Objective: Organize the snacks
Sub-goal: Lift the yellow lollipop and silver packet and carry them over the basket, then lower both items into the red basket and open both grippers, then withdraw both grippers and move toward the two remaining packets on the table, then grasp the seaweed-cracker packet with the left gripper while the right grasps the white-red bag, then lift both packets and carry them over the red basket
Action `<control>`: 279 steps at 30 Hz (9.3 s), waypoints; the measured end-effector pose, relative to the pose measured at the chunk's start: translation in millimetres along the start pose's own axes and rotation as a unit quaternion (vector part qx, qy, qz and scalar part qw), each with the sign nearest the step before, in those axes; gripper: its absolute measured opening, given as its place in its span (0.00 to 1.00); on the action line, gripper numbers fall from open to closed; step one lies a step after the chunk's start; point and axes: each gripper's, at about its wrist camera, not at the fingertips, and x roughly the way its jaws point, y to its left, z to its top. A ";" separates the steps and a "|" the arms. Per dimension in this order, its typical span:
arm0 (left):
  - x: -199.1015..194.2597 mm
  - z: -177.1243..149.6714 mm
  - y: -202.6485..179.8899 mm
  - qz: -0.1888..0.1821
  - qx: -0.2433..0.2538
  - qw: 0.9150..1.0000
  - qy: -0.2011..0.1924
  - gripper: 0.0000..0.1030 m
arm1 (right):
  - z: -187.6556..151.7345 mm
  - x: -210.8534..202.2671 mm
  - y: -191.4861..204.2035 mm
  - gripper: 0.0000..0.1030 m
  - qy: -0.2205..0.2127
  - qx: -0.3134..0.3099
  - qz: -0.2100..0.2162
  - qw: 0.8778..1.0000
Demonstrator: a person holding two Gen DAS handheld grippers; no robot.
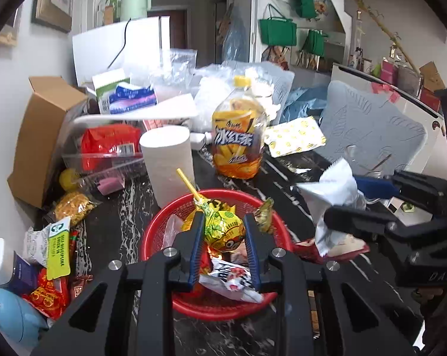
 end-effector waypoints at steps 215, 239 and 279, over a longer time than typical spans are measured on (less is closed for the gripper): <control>0.9 -139.6 -109.2 -0.106 -0.009 0.976 0.189 0.49 | -153.3 -32.3 -55.0 0.51 0.157 0.135 -0.035 0.978; 9.4 -141.7 -122.1 -0.070 0.032 0.984 0.159 0.56 | -174.6 -36.1 -29.0 0.75 0.196 0.073 -0.067 0.976; -74.4 -72.6 -29.8 -0.007 -0.063 0.997 0.039 0.48 | -70.7 -35.8 34.4 0.53 0.080 -0.003 0.078 0.994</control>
